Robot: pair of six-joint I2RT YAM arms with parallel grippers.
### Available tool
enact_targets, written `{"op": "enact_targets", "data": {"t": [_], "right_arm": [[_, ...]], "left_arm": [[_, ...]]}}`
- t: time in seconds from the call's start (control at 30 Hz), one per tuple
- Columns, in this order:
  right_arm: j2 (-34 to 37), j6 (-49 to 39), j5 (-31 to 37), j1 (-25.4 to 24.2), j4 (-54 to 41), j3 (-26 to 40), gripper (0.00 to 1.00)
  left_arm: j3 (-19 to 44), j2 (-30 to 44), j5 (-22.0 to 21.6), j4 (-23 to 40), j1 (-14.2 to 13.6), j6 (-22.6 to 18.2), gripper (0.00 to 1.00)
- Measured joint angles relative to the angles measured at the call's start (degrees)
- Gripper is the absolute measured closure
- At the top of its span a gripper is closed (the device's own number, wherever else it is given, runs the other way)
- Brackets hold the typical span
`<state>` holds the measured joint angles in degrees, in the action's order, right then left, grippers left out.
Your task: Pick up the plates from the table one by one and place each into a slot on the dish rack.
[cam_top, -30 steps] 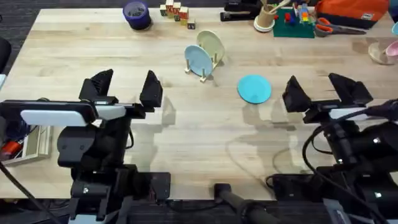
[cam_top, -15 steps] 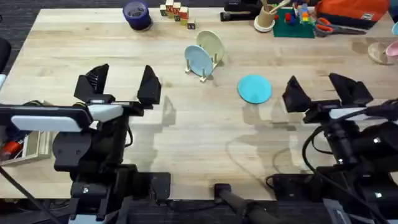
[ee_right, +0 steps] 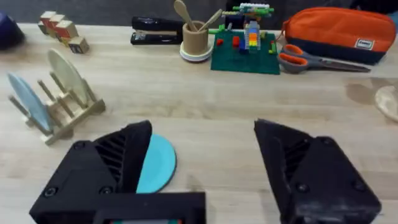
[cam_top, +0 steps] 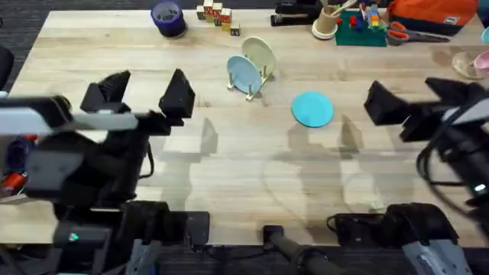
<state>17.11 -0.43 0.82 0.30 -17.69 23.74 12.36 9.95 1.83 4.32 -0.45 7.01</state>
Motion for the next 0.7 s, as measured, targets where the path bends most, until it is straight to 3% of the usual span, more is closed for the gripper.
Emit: {"op": "enact_targets", "data": {"t": [0.13, 0.37, 0.4, 0.7], "right_arm": [[9.44, 0.00, 0.00, 0.00, -7.08, 10.66, 0.009], [24.11, 0.00, -1.00, 0.00, -21.50, 28.11, 0.010], [28.72, 0.00, -2.26, 0.00, -26.92, 33.21, 0.009], [35.32, 0.00, -3.48, 0.00, -39.90, 42.44, 0.010]], "left_arm": [[6.72, 7.40, 2.24, 3.59, 0.00, 1.12, 0.008], [23.48, 22.03, 6.13, 16.55, 0.00, 1.81, 0.008], [30.85, 27.87, 7.96, 22.52, 0.00, 2.00, 0.008], [48.60, 43.13, 11.40, 41.61, -0.51, 2.03, 0.004]]}}
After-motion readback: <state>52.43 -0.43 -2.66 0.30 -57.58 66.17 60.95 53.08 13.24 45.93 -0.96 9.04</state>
